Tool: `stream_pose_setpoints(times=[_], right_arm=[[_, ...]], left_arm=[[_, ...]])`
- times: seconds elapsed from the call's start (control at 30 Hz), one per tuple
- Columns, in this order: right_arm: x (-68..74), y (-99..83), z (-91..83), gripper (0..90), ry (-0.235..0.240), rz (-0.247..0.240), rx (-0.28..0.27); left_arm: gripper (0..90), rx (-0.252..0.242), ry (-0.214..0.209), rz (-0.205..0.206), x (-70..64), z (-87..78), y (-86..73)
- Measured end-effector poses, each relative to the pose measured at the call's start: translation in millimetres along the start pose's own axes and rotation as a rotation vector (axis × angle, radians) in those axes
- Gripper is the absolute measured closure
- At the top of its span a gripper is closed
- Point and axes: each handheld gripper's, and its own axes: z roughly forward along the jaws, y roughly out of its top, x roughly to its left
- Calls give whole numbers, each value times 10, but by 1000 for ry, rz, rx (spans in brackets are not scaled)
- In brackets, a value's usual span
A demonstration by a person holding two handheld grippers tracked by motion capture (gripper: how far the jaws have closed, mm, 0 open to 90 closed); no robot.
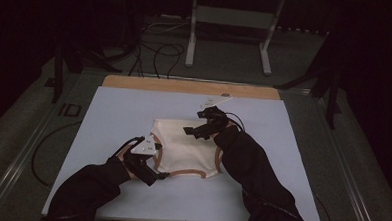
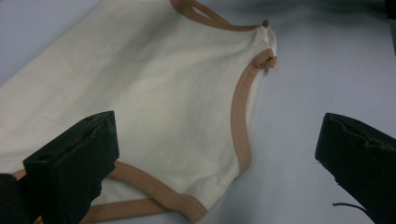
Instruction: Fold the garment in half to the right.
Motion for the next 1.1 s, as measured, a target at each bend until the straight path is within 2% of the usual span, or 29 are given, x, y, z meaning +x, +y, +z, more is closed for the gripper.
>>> stream_pose_setpoints(times=[0.23,0.43,0.57,0.67,0.73,0.77,0.8,0.87,0.93,1.1], right_arm=[[65,33,143,94,20,-17,18],[119,41,265,94,39,-23,34],[132,24,323,95,51,-24,46],[145,10,347,95,54,-26,55],[146,6,361,94,56,-27,57],[147,6,369,95,58,-25,57],[149,5,378,94,62,-20,58],[153,3,393,95,64,-23,62],[163,4,407,95,64,-23,66],[171,19,442,95,69,-36,67]], left_arm=[[12,57,-14,27,-15,90,-98],[97,107,-28,60,-13,195,-164],[195,133,-34,88,24,249,-195],[268,146,-52,104,45,279,-207],[355,147,-75,124,54,300,-221],[373,160,-80,137,65,311,-223],[386,150,-87,135,69,312,-219],[498,146,-88,145,79,321,-211],[537,143,-78,138,103,334,-198],[716,139,-40,117,129,370,-163]])
